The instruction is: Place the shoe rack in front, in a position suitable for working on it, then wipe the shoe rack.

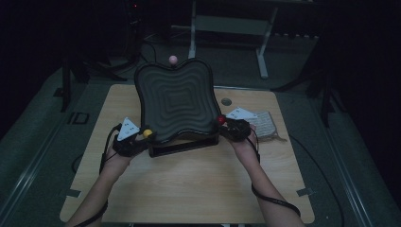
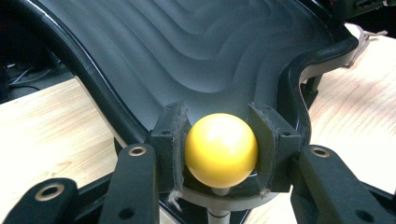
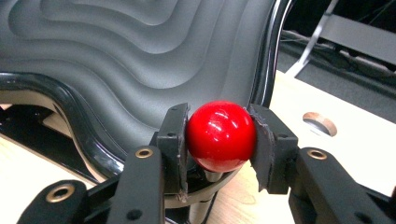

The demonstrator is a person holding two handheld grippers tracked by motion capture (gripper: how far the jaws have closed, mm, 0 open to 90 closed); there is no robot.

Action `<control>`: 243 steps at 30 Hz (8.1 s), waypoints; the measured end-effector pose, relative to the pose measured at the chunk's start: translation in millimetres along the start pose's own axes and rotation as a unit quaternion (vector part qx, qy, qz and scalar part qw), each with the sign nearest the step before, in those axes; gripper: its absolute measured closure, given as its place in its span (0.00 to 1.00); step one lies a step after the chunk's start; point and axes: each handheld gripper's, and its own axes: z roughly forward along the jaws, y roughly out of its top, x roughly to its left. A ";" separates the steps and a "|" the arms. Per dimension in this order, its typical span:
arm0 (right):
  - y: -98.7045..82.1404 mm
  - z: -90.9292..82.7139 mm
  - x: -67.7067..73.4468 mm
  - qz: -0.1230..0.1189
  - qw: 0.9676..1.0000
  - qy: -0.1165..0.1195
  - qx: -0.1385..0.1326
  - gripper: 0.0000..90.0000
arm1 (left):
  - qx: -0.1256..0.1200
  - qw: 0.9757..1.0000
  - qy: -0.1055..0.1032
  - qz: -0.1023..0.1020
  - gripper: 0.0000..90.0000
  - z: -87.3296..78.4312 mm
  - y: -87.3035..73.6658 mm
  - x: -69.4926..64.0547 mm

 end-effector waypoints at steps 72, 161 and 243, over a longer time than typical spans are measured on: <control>-40.1 -64.6 8.0 0.018 0.999 0.039 -0.019 0.67 | -0.033 0.997 -0.060 -0.035 0.64 -52.5 -30.2 -89.1; -67.8 44.3 -157.6 0.140 0.980 -0.096 0.101 0.27 | -0.035 0.995 -0.082 -0.049 0.65 -52.6 -31.9 -84.0; 71.1 -50.7 -58.6 0.081 0.996 0.039 -0.024 0.77 | -0.023 0.986 -0.161 -0.031 0.65 -46.5 -29.3 -66.0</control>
